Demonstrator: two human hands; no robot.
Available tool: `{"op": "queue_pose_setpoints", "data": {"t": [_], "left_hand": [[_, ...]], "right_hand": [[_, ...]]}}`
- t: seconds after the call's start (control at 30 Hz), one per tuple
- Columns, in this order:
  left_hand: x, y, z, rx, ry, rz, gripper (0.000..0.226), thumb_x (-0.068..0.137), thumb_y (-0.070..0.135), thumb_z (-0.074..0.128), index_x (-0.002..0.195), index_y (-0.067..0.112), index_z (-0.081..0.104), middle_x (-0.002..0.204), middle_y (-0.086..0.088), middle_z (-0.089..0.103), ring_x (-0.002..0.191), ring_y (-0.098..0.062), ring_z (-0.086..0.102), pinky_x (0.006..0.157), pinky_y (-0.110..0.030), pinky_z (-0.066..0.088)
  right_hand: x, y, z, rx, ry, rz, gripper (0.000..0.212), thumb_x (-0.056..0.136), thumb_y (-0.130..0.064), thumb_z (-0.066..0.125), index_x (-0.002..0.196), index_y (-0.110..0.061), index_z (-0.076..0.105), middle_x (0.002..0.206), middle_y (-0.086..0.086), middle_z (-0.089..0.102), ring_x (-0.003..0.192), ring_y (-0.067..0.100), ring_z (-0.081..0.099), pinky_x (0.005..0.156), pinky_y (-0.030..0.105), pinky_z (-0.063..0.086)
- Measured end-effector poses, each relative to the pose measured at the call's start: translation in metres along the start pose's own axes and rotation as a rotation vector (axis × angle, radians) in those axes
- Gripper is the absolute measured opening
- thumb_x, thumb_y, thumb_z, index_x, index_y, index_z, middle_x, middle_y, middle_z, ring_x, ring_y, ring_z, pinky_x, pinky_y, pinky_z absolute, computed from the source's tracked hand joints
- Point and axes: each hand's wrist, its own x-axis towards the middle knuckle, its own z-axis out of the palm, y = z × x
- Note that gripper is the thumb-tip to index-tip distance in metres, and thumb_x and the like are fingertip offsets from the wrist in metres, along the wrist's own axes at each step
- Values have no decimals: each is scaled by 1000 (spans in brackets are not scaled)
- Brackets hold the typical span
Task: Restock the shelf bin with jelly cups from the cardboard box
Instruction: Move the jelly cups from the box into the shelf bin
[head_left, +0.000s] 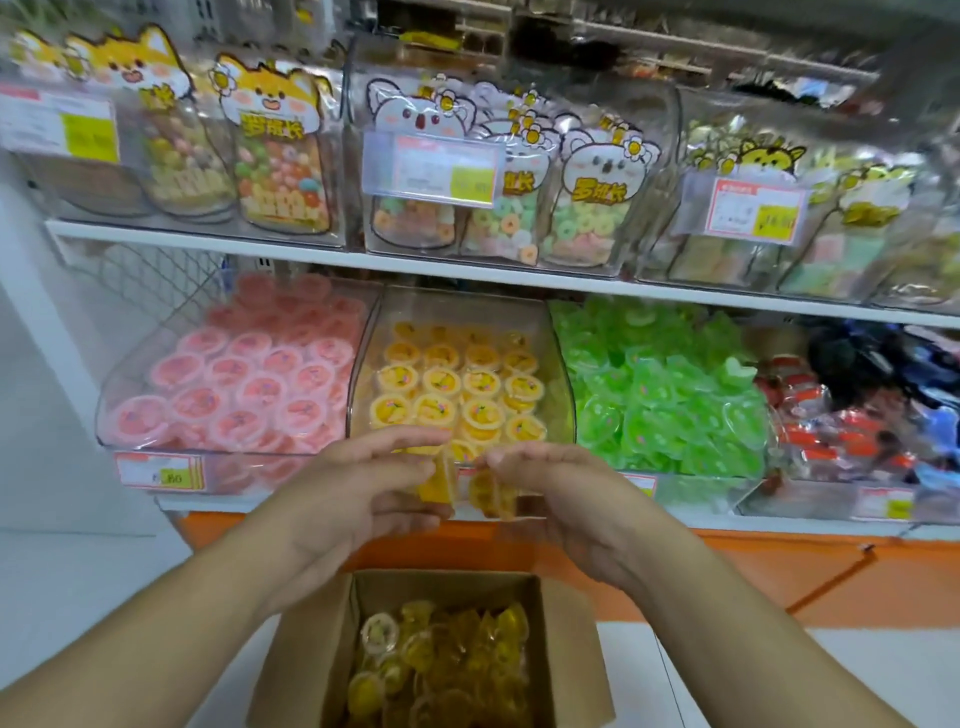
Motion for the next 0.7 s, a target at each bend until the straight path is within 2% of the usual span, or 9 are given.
{"op": "queue_pose_setpoints", "data": {"t": [0.07,0.13,0.2,0.27,0.33,0.4,0.53,0.6,0.7], "left_hand": [[10,-1,3,-16,13,1,36,85,13,78,121,18,75,118,-20,74,100,-44,74,89,-47,61],[21,-3,6,48,51,20,43,76,11,87,116,21,75,122,-17,71,98,-41,75,88,-48,62],[31,-2,10,102,82,43,45,72,13,92,112,26,74,126,-13,69,99,-37,76,93,-51,60],[39,1,14,179,112,90,46,73,22,94,111,36,73,127,-6,69,107,-28,74,98,-50,57],[45,7,20,319,145,152,47,79,29,90,114,52,69,126,4,65,107,-18,73,97,-43,57],[53,10,26,485,176,208,49,80,39,87,118,60,64,125,14,61,103,-12,72,96,-41,57],[78,9,40,633,196,262,43,76,47,88,114,52,68,118,20,62,99,-2,67,91,-31,56],[93,8,47,681,208,286,38,74,48,89,107,45,70,112,21,65,100,3,65,90,-32,58],[115,5,55,799,221,355,36,73,52,89,104,43,71,101,21,66,99,7,62,85,-26,54]], "right_hand": [[3,-4,-4,-11,-55,-19,18,91,-6,78,108,-5,77,101,9,76,88,22,70,78,40,61],[5,-8,-6,-65,-78,-50,30,85,5,80,112,-7,75,103,11,75,91,26,75,79,41,62],[6,-14,-8,-202,-41,-94,35,80,1,86,111,-14,77,115,16,72,95,32,76,80,44,65],[10,-19,-14,-386,26,-146,37,78,-9,90,110,-22,77,118,12,67,87,32,77,77,46,66],[12,-25,-22,-517,96,-197,38,78,-17,92,110,-28,75,112,3,67,74,28,77,74,50,65],[11,-29,-34,-564,160,-258,35,77,-19,92,105,-29,74,105,-2,70,69,25,76,73,53,64],[8,-31,-56,-615,268,-286,32,75,-29,94,99,-30,73,104,-2,71,75,31,73,71,50,61],[5,-29,-62,-627,295,-282,32,74,-32,94,99,-31,72,97,-3,72,77,34,70,66,51,58],[1,-26,-70,-653,301,-287,27,76,-34,92,94,-33,72,86,-5,73,74,26,70,65,47,57]]}}
